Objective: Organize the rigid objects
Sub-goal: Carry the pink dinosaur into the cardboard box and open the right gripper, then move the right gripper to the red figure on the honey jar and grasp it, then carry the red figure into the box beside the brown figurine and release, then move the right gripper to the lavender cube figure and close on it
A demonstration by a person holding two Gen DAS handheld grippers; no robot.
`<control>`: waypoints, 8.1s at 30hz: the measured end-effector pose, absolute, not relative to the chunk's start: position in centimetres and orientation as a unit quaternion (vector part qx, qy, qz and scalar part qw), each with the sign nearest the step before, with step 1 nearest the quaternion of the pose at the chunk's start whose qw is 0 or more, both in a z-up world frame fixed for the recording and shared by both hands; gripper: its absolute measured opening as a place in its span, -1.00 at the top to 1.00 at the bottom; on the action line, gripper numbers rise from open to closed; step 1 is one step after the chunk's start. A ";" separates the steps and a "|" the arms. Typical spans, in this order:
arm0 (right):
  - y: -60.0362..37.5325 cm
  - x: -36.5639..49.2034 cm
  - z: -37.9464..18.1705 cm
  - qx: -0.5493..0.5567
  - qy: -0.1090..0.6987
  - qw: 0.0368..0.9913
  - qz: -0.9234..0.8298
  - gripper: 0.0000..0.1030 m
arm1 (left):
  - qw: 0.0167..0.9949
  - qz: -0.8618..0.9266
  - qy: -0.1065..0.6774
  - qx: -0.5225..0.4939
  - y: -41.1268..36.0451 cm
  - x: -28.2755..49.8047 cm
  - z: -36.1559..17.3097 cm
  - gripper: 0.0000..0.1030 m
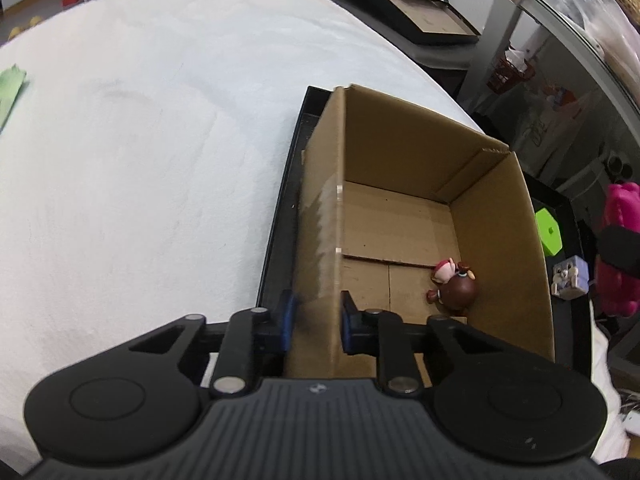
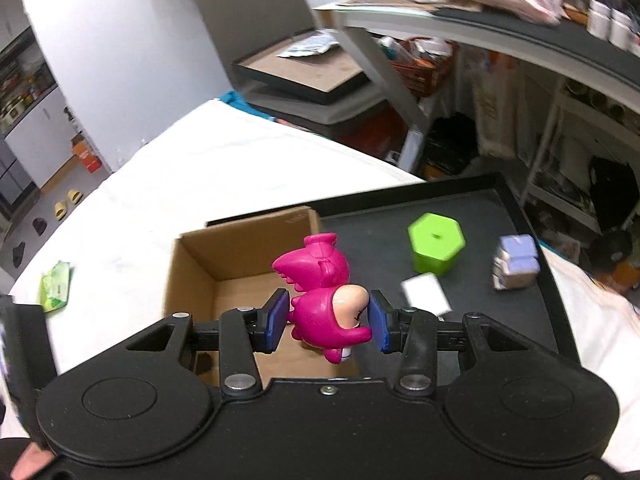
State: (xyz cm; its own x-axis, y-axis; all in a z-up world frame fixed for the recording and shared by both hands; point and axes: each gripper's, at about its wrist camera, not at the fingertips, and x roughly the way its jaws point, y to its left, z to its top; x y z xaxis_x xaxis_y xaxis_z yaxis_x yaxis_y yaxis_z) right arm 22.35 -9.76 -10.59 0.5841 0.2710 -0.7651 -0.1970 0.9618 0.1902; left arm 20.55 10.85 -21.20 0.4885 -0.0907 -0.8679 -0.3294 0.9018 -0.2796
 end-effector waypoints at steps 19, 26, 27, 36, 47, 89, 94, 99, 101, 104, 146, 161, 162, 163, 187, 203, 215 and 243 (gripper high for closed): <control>-1.7 23.2 -12.3 0.009 0.456 0.876 0.154 0.17 | 0.829 0.044 0.496 -0.255 12.9 20.3 -22.0 0.58; -0.5 23.5 -11.9 0.021 0.449 0.878 0.168 -0.30 | 0.829 0.038 0.496 -0.256 12.9 20.3 -22.0 0.54; -0.6 23.4 -11.9 0.018 0.447 0.879 0.167 -0.32 | 0.830 0.039 0.495 -0.255 12.9 20.3 -21.9 0.54; -4.4 22.5 -12.0 0.018 0.458 0.879 0.132 -0.33 | 0.830 0.040 0.503 -0.237 12.3 20.3 -21.7 0.52; -10.9 20.8 -12.9 0.034 0.461 0.885 0.059 -0.57 | 0.840 0.060 0.514 -0.164 10.5 19.9 -20.3 0.19; -21.7 21.2 -23.3 0.162 0.512 0.833 -0.135 -0.68 | 0.822 0.147 0.550 -0.026 2.0 20.3 -17.9 -0.06; -22.4 21.6 -24.7 0.203 0.529 0.816 -0.112 0.09 | 0.817 0.162 0.553 -0.010 1.2 20.7 -18.3 -0.20; -22.5 21.5 -24.5 0.224 0.518 0.822 -0.082 0.33 | 0.815 0.173 0.553 -0.003 1.1 21.2 -18.3 -0.22; -22.6 21.5 -24.6 0.233 0.514 0.822 -0.075 0.33 | 0.815 0.175 0.553 -0.002 1.0 21.4 -18.2 -0.22; -22.8 21.6 -24.6 0.248 0.511 0.820 -0.063 0.34 | 0.815 0.175 0.552 -0.002 1.0 21.7 -18.1 -0.22; -18.5 21.3 -15.4 0.154 0.424 0.892 -0.009 0.34 | 0.843 0.109 0.513 -0.120 7.8 21.2 -18.7 -0.22; -13.5 21.4 -12.4 0.093 0.403 0.910 0.002 0.33 | 0.847 0.107 0.491 -0.174 10.3 20.9 -20.4 -0.16; -13.0 21.4 -12.3 0.090 0.402 0.911 0.005 0.33 | 0.847 0.106 0.489 -0.178 10.4 20.9 -20.4 -0.15; -12.5 21.5 -12.3 0.087 0.401 0.912 0.008 0.33 | 0.848 0.103 0.487 -0.182 10.5 20.9 -20.4 -0.15; -1.6 23.9 -12.4 0.049 0.415 0.902 0.110 0.29 | 0.827 0.071 0.490 -0.267 12.3 20.4 -21.7 0.47; -10.3 22.5 -12.0 0.047 0.401 0.914 0.044 -0.45 | 0.841 0.092 0.494 -0.201 10.8 20.3 -21.3 0.45; -15.9 22.7 -12.6 0.073 0.398 0.914 0.025 -0.47 | 0.843 0.094 0.507 -0.152 9.5 20.3 -20.6 0.39; -24.7 26.9 -18.3 0.188 0.416 0.890 0.019 -0.49 | 0.836 0.148 0.520 -0.095 5.4 23.1 -17.6 0.09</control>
State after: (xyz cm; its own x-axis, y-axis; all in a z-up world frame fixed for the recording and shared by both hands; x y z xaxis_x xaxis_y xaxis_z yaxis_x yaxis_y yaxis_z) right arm 26.88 -24.73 -18.32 0.6534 0.1908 -0.7326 0.1218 0.9286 0.3505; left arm 23.10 5.36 -17.60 0.4147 0.1482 -0.8978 -0.3460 0.9382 -0.0050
